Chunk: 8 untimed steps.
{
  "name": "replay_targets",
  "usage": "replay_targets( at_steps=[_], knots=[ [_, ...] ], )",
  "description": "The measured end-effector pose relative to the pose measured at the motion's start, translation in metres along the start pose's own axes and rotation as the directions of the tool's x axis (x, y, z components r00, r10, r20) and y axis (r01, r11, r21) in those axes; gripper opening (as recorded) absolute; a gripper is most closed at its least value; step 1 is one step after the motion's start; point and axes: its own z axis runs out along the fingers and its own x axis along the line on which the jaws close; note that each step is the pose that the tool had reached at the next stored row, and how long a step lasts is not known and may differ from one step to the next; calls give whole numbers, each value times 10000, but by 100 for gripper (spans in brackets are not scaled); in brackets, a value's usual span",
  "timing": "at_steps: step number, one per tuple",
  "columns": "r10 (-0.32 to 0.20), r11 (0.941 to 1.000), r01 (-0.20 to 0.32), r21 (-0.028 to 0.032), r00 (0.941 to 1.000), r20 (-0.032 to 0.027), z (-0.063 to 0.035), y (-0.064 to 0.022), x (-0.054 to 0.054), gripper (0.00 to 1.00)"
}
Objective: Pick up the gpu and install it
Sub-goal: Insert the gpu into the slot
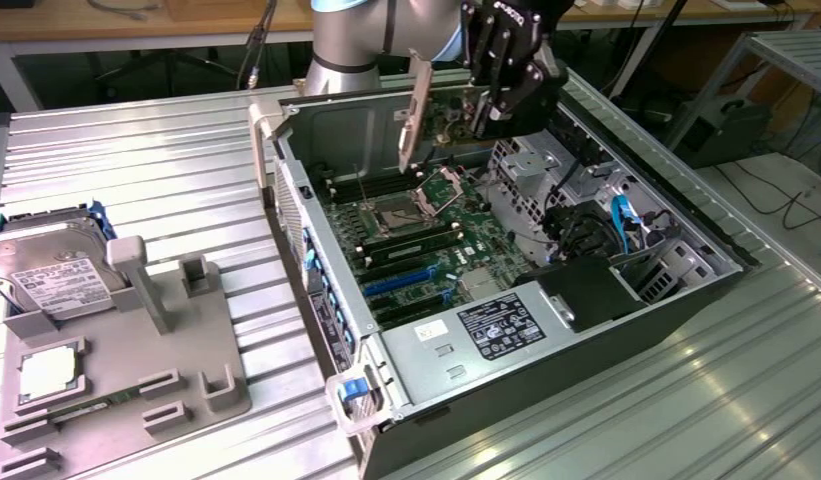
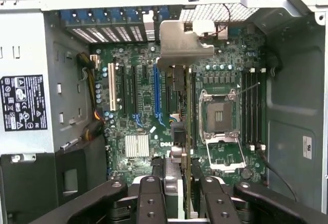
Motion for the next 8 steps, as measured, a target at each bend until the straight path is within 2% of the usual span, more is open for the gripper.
replay_targets(
  at_steps=[3,5,7,8],
  knots=[
    [-76,9999,76,74,10000,-2,1,4,1,31],
    [-77,9999,78,144,10000,-8,7,6,1,31],
    [-78,9997,78,251,10000,-8,21,21,2,31],
    [-79,9996,79,275,10000,-2,28,27,2,31]
  ],
)
